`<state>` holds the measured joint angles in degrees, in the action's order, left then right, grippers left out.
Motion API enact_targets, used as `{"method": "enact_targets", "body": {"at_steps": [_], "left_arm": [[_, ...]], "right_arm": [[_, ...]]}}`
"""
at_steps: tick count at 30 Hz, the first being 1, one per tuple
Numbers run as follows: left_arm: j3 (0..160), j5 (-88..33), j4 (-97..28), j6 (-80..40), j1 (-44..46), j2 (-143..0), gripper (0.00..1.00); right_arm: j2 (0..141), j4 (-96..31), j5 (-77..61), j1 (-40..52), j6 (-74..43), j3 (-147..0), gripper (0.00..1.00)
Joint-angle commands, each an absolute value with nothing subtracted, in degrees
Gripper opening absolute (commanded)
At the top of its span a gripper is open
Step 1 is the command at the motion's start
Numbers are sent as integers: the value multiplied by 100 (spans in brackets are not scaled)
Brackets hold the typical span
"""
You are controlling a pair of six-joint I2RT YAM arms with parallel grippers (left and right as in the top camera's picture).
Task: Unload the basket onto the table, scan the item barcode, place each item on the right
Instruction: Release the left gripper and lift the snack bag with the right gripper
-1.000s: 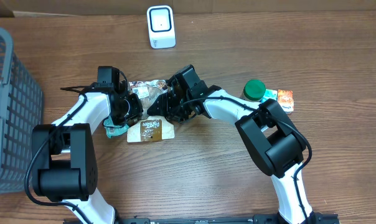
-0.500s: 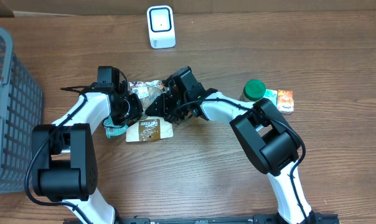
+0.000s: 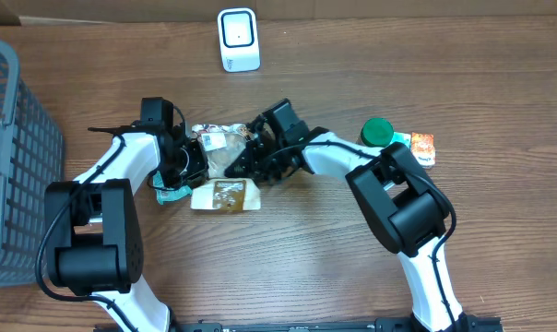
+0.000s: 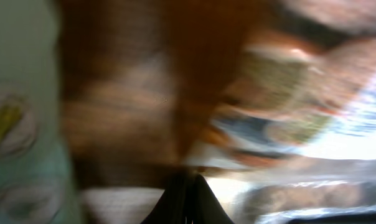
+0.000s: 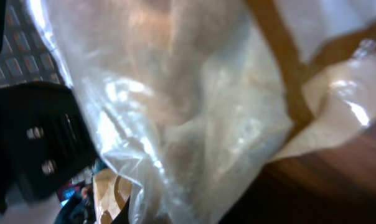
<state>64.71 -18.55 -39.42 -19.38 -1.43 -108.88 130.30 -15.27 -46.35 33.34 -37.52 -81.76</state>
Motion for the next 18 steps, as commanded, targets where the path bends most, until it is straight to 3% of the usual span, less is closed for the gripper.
{"method": "enact_targets", "body": {"at_steps": [1, 10, 18], "left_arm": [[6967, -1658, -4416, -1433, -370, -10722, 4], [8656, -1651, -6139, -548, -652, -9603, 4], [8969, -1031, -6263, -368, -1057, -9181, 4]], "right_arm": [[12665, -2008, -4652, 3037, -2875, -8108, 4], [11010, -3607, -4261, 2753, -1046, -8108, 4], [9675, -4265, -3806, 2724, -720, -8108, 4]]}}
